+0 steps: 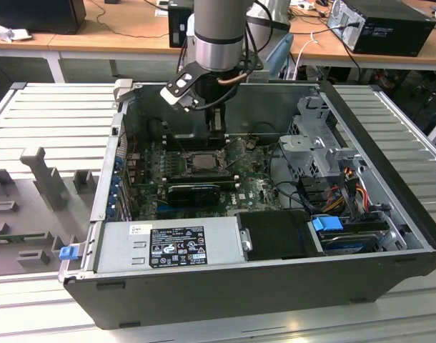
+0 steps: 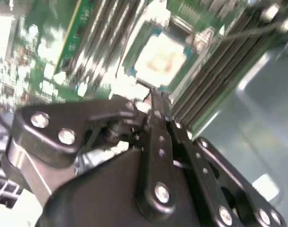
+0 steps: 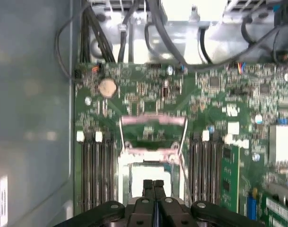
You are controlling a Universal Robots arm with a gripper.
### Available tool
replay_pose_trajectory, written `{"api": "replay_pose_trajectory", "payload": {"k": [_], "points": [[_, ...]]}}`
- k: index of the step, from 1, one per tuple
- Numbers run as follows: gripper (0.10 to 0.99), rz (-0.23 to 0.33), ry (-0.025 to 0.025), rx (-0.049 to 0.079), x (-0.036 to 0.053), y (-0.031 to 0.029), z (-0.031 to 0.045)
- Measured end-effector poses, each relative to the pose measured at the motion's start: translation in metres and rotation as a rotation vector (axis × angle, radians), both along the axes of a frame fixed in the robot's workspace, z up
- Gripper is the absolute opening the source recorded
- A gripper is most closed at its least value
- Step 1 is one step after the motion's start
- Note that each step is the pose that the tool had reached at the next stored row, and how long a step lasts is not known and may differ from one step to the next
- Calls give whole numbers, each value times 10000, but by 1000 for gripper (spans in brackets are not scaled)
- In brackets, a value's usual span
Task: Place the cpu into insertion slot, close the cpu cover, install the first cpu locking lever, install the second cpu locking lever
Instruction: 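Close the cpu cover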
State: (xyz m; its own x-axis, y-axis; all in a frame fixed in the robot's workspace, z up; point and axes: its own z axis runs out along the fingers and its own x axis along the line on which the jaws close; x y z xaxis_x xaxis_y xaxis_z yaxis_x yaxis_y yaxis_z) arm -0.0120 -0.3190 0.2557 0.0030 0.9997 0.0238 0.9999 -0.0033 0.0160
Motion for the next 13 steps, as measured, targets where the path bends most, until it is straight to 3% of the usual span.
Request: {"api": "replay_pose_trajectory", "payload": {"k": [1, 5, 10, 13], "points": [[106, 2, 8, 0, 78, -1, 0], [106, 60, 8, 16, 250, 4, 3], [106, 60, 7, 18, 317, 17, 76], [106, 64, 26, 17, 505, 16, 76]]}}
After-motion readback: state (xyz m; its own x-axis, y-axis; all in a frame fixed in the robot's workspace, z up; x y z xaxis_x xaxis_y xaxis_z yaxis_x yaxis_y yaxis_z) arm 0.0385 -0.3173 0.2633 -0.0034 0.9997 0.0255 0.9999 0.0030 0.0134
